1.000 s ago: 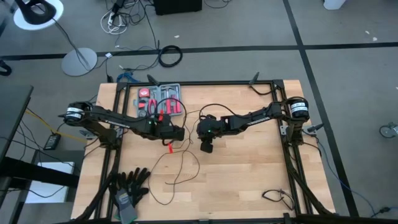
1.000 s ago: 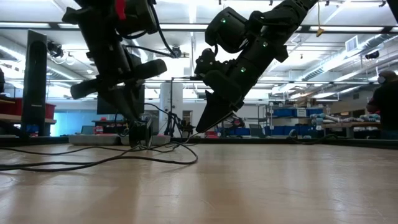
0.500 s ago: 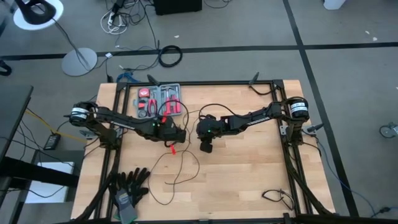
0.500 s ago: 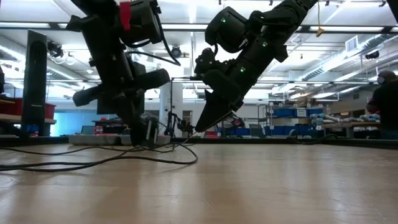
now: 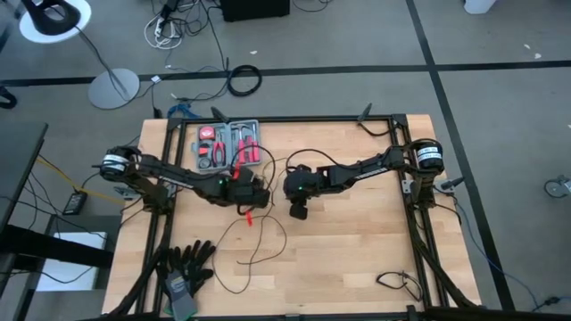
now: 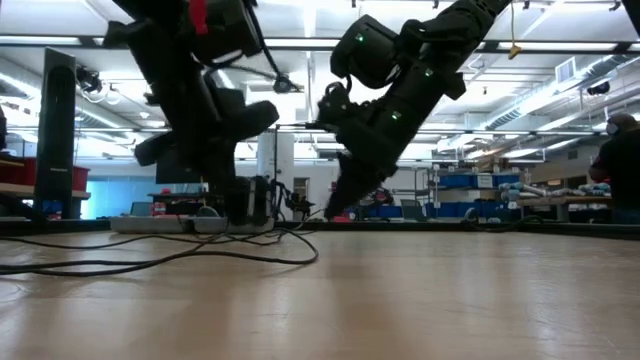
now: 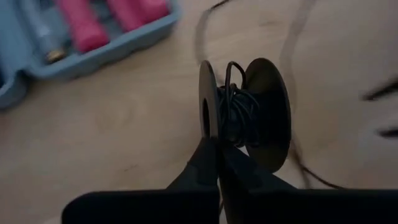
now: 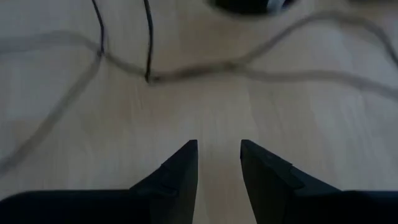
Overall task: Coil cords
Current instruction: Coil the black wire onto the spool
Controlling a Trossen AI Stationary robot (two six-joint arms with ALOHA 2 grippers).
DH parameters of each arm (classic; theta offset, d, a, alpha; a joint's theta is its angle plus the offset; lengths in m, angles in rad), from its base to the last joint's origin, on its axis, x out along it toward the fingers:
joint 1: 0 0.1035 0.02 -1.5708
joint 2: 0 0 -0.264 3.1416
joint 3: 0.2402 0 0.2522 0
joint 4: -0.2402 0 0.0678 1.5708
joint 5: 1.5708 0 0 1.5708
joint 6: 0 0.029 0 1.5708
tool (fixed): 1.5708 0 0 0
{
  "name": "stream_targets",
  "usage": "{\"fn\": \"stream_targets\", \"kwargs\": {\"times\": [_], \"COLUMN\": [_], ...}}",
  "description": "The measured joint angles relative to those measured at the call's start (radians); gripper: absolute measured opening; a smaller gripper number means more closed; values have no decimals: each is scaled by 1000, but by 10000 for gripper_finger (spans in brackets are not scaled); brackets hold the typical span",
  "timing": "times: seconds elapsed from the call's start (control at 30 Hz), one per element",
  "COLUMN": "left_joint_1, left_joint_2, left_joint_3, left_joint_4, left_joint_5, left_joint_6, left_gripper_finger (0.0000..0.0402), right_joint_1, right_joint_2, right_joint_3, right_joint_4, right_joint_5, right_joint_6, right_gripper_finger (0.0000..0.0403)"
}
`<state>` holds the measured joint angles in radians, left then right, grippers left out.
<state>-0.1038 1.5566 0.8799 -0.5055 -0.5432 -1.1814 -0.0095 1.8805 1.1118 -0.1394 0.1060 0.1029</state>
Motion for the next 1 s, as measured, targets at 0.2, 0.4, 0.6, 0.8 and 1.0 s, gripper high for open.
{"fn": "stream_targets", "kwargs": {"times": [0.2, 0.4, 0.6, 0.8, 1.0], "left_joint_1": [-60, -76, -66, -54, -35], "left_joint_2": [-2, -2, -2, -2, -2], "left_joint_3": [0, -81, -261, -393, -442], "left_joint_4": [19, 336, 873, 1234, 1445], "left_joint_5": [-97, -87, 0, 6, 6], "left_joint_6": [38, 173, 331, 470, 660], "left_gripper_finger": [1, 0, 0, 0, 0], "right_joint_1": [10, 16, 21, 65, 118], "right_joint_2": [-1, -4, -50, -269, -539], "right_joint_3": [-15, -117, -218, -395, -597], "right_joint_4": [-65, 105, 182, 149, 286], "right_joint_5": [-15, -180, -245, -150, 34], "right_joint_6": [-18, 18, 163, 220, 276], "right_gripper_finger": [119, 116, 114, 114, 114]}}
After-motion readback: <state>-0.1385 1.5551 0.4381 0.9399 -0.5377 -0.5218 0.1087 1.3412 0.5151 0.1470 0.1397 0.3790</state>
